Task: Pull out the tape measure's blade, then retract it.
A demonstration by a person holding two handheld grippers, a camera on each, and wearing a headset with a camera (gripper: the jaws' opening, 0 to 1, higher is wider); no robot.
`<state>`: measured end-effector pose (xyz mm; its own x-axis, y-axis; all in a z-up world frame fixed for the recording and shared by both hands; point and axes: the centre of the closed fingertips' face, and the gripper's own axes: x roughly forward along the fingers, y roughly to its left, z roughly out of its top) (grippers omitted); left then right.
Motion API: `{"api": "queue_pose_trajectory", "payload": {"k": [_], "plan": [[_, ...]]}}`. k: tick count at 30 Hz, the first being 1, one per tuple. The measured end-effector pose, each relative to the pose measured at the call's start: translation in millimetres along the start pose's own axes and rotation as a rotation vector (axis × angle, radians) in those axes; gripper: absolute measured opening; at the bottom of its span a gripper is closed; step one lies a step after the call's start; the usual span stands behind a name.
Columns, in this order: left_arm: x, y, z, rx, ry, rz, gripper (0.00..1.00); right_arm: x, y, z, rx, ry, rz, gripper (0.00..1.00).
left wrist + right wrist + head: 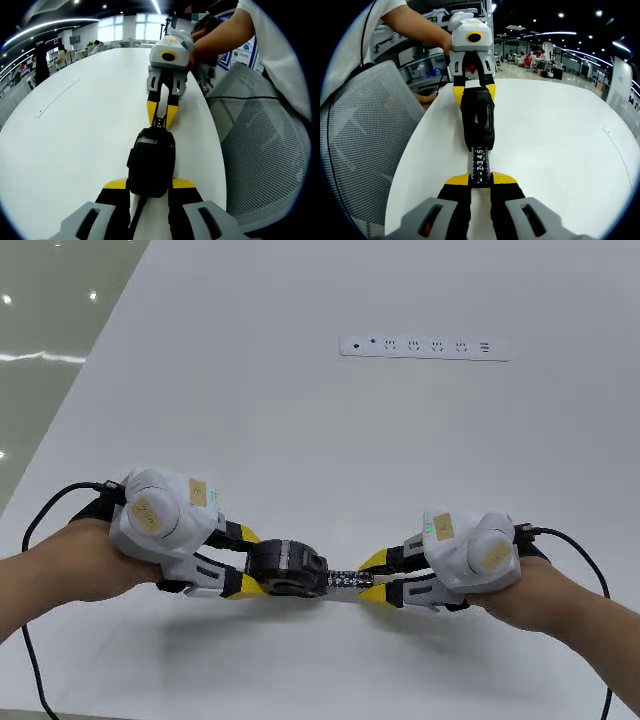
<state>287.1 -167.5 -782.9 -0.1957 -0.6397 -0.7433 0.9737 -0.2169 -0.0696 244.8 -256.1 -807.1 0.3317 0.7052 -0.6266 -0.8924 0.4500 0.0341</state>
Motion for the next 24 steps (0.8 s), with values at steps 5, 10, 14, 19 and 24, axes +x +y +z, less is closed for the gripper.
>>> {"api": "queue_pose_trajectory", "payload": {"k": [5,10,14,19,24], "plan": [[0.0,0.0,0.0,0.003,0.006,-0.002,0.25,-8.2,1.1,-4.3,-0.004,0.012,-0.005,0.11],[-0.1,0.3,-0.9,0.012,0.013,-0.004,0.25,-14.3,1.9,-7.0,-0.001,0.018,-0.006,0.11],[-0.2,0.7,-1.3,0.006,0.014,0.0,0.25,-19.8,1.4,-9.3,-0.005,0.026,-0.011,0.11],[0.0,0.4,-1.0,0.007,0.017,0.003,0.25,-27.8,-0.1,-14.6,0.0,0.033,-0.017,0.11],[0.2,-0.1,-0.6,0.005,0.018,0.004,0.25,-36.8,0.0,-19.6,0.007,0.039,-0.02,0.11]]}}
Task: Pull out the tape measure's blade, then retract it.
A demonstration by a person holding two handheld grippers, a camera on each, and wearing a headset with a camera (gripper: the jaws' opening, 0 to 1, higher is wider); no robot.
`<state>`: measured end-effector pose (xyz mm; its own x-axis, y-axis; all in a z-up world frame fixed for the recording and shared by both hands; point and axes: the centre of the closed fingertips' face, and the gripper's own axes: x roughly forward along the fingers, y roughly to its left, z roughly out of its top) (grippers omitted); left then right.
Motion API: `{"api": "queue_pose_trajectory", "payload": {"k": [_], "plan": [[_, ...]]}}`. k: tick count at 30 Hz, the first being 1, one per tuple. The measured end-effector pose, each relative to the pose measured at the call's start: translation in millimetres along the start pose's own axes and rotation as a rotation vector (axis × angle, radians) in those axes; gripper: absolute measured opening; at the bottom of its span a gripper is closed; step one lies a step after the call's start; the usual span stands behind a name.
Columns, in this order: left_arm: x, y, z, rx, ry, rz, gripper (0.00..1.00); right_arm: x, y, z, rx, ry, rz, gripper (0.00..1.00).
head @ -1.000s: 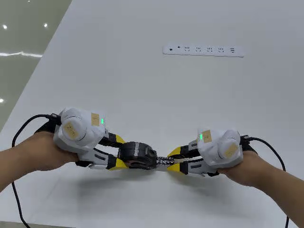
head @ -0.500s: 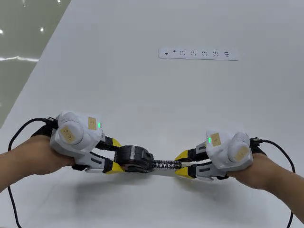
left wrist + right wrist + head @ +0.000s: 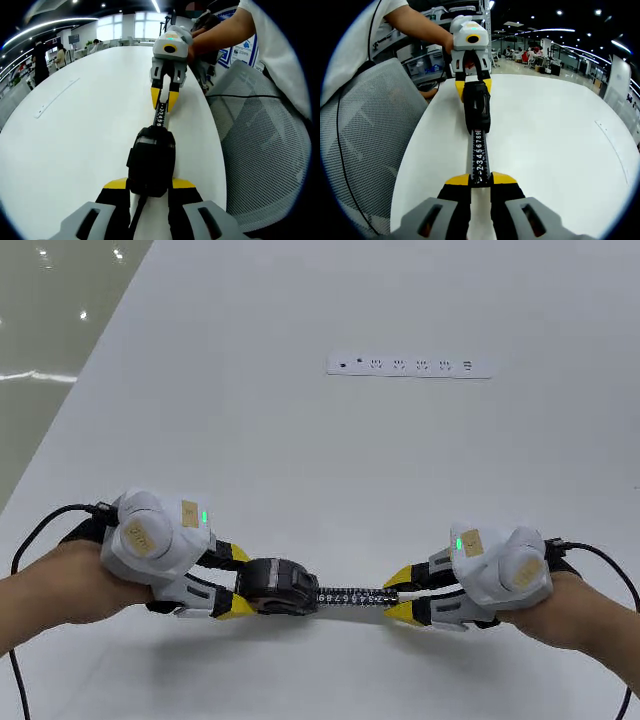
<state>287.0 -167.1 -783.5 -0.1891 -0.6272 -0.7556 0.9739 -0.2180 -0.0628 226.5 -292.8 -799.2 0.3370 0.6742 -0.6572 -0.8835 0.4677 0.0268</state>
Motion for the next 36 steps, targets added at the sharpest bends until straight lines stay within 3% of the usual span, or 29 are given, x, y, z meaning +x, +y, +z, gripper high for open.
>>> {"api": "queue_pose_trajectory", "payload": {"k": [19,36], "plan": [[0.3,-0.2,0.7,-0.005,0.008,-0.003,0.25,-34.3,-1.5,-23.7,0.008,0.047,-0.023,0.11],[1.6,-0.3,2.0,-0.003,0.008,-0.002,0.25,-63.4,-0.1,-55.2,0.035,0.099,-0.037,0.11]]}}
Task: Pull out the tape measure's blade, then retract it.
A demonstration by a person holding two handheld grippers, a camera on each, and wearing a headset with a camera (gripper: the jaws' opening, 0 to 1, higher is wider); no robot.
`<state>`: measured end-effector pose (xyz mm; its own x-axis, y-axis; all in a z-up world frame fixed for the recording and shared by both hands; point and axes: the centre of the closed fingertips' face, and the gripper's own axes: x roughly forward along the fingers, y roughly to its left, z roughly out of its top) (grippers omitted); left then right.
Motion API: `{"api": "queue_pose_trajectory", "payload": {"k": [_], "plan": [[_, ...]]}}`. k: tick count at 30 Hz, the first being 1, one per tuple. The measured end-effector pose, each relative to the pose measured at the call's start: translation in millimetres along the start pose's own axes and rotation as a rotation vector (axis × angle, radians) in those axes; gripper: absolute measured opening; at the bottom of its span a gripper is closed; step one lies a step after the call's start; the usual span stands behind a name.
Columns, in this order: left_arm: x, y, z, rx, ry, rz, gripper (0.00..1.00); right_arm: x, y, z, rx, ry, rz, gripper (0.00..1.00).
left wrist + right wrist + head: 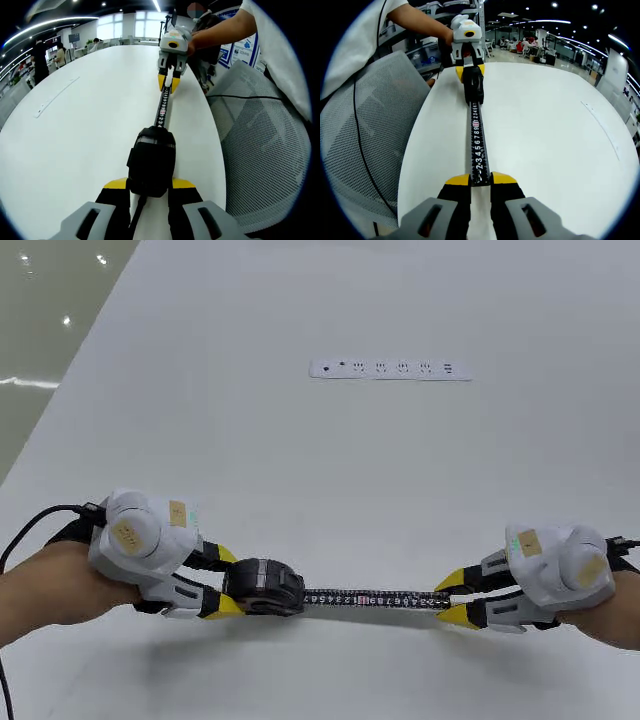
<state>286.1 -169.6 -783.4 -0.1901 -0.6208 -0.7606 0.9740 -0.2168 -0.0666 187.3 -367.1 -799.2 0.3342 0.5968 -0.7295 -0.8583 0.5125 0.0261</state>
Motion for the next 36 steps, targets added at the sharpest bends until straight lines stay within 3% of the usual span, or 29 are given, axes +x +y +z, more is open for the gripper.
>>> {"api": "queue_pose_trajectory", "payload": {"k": [19,36], "plan": [[1.0,-2.0,2.9,0.001,0.001,-0.001,0.25,-29.8,-4.3,-38.3,0.039,0.052,-0.03,0.11],[2.1,-1.5,2.8,0.009,0.01,-0.002,0.25,-37.6,-1.7,-51.7,0.047,0.075,-0.024,0.11]]}}
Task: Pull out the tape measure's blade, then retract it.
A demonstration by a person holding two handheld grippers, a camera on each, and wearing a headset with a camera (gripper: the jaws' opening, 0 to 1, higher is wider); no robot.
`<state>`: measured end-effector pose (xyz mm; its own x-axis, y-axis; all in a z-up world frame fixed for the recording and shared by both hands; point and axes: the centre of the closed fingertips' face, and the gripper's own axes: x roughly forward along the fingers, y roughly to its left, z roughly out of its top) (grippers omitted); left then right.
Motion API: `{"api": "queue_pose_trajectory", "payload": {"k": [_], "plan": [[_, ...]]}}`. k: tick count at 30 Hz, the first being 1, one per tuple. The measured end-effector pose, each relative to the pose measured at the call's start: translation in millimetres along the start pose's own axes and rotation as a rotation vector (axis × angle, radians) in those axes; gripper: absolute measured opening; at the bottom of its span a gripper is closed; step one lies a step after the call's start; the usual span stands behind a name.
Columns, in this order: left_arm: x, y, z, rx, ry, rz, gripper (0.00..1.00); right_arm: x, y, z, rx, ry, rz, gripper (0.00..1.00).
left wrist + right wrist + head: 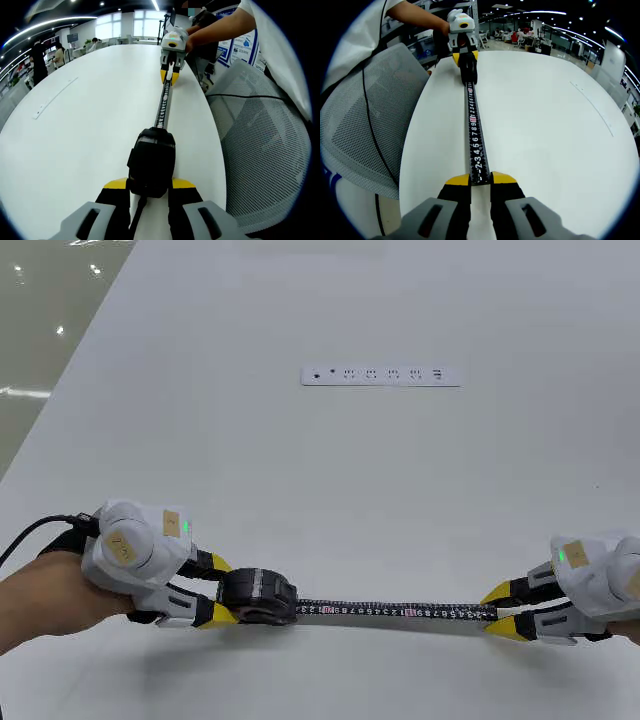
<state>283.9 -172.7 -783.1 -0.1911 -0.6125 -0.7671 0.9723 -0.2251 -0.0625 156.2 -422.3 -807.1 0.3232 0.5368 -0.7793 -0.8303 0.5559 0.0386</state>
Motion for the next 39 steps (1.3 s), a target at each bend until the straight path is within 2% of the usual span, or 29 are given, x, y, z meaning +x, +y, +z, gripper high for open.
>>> {"api": "queue_pose_trajectory", "payload": {"k": [4,11,14,18,25,28,30,32,39], "plan": [[0.3,0.4,0.5,-0.003,-0.004,-0.002,0.25,0.0,-0.9,-6.3,0.018,0.006,-0.003,0.11],[1.3,0.8,1.6,-0.002,-0.01,-0.004,0.26,2.8,3.6,-6.8,0.05,-0.012,-0.01,0.12],[1.2,0.5,1.9,-0.007,-0.009,-0.001,0.26,2.7,3.6,-6.7,0.048,-0.019,-0.017,0.12],[1.6,1.2,2.8,-0.021,-0.028,0.0,0.26,3.3,2.7,-7.5,0.05,-0.025,-0.023,0.13],[1.7,0.1,3.7,-0.027,-0.04,0.017,0.27,3.4,4.9,-7.5,0.043,-0.013,-0.027,0.14],[1.8,-0.5,4.1,-0.022,-0.034,0.028,0.27,3.4,5.1,-7.7,0.036,-0.006,-0.031,0.14],[1.6,-0.1,3.8,-0.026,-0.033,0.034,0.28,3.2,5.2,-7.5,0.058,-0.01,-0.034,0.14],[1.7,0.3,3.7,-0.027,-0.034,0.039,0.28,3.1,6.8,-7.7,0.032,-0.01,-0.031,0.15],[2.6,1.5,3.0,-0.035,-0.018,0.044,0.28,3.4,7.8,-7.3,0.041,-0.004,-0.02,0.15]]}}
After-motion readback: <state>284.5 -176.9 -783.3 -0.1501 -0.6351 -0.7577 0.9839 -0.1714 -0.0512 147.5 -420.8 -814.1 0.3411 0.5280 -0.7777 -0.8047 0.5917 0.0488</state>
